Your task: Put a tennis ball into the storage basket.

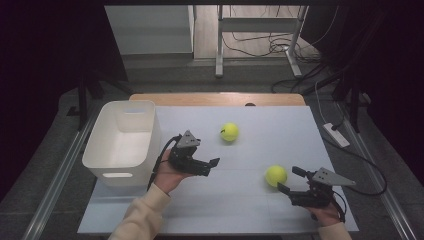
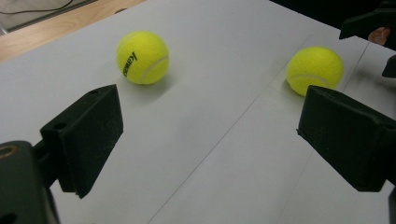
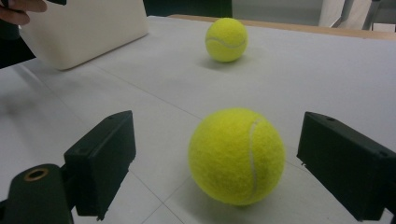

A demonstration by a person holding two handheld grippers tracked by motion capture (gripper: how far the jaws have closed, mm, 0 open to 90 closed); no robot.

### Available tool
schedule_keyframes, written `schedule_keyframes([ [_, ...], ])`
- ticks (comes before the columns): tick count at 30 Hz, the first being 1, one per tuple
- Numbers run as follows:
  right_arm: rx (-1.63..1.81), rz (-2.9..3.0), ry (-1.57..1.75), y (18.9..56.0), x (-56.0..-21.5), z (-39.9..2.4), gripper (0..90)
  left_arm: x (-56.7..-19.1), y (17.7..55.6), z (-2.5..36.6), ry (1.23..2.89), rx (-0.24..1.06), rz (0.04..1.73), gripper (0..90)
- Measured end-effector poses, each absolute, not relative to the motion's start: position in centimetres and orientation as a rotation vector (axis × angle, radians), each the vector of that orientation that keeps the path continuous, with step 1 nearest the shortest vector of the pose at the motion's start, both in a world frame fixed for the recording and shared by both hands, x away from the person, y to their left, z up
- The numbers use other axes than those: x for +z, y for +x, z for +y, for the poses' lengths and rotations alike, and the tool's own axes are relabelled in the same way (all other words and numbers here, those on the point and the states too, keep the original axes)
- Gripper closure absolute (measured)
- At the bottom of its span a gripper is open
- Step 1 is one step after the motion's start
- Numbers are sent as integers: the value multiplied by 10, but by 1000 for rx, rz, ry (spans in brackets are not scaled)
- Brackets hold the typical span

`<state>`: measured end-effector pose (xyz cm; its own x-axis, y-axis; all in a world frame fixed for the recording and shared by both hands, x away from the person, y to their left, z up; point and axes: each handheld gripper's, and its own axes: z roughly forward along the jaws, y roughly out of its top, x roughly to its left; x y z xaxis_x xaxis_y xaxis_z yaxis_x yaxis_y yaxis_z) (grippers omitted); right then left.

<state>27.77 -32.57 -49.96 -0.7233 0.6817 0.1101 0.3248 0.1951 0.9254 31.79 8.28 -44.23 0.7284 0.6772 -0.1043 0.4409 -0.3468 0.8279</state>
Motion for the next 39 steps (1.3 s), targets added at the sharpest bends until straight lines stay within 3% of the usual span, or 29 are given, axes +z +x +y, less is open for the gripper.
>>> schedule_keyframes([
  [39, 1536, 2155, 948, 278, -501, -325, 117, -444, 366, 67, 2020, 346, 911, 75],
])
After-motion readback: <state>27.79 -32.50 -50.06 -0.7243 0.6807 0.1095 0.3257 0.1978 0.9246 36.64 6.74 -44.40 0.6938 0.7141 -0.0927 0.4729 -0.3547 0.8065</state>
